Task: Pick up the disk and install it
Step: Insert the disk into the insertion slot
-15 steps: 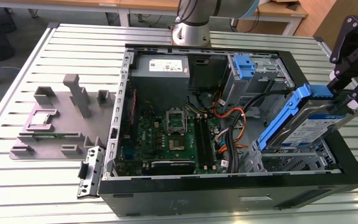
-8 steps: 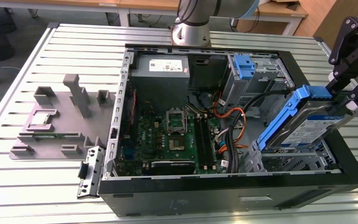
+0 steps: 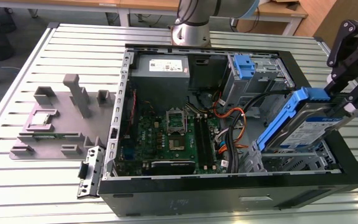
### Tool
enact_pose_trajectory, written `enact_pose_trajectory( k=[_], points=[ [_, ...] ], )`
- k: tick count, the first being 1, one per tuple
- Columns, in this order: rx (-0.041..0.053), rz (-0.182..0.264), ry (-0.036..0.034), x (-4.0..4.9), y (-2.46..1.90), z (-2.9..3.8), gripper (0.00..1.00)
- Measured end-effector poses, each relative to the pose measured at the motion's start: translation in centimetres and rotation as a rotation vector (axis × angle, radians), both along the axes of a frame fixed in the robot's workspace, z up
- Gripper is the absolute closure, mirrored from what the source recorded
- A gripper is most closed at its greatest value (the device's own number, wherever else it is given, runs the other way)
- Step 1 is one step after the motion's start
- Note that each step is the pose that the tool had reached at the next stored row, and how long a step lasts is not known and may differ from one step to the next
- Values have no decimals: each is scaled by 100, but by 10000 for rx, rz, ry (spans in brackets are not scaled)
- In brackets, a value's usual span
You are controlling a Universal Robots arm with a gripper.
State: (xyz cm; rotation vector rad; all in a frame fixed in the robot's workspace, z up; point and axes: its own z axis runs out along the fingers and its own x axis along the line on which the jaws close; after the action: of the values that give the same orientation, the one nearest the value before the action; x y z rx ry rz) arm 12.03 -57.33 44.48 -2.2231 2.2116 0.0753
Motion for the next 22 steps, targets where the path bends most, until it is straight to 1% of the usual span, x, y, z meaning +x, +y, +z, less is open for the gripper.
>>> enact_pose_trajectory(
  k=[8,22],
  points=[
    [1,0,0,0,0,-96,65],
    [2,0,0,0,-4,-349,65]
  ],
)
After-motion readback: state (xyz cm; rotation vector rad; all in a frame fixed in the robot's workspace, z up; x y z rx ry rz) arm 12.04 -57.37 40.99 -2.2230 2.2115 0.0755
